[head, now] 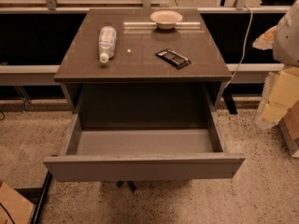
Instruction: Place rxbar chocolate into top drawer
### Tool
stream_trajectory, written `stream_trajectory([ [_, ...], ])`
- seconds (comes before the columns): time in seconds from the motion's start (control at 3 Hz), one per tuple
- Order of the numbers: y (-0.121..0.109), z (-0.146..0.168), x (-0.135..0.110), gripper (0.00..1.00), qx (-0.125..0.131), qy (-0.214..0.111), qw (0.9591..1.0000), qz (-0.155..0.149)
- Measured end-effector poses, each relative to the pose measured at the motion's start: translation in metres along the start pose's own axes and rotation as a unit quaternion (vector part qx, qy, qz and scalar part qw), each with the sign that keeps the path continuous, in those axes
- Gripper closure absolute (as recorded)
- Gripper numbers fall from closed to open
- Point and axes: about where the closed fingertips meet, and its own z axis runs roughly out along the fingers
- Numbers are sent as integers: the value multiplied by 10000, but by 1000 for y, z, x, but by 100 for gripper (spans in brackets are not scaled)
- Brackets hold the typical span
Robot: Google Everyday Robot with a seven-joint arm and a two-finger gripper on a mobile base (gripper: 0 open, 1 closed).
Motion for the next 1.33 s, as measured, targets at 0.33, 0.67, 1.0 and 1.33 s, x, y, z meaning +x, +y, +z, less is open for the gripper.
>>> stream_trajectory([
  [0.33,-1,0,-1,0,16,-10,10000,-1],
  [0.67,-24,17,-16,0,91,-360,9992,171],
  [1.0,-69,42,-46,0,150,-870,9956,323],
  [1.33,-80,47,-52,0,166,-976,9945,344],
])
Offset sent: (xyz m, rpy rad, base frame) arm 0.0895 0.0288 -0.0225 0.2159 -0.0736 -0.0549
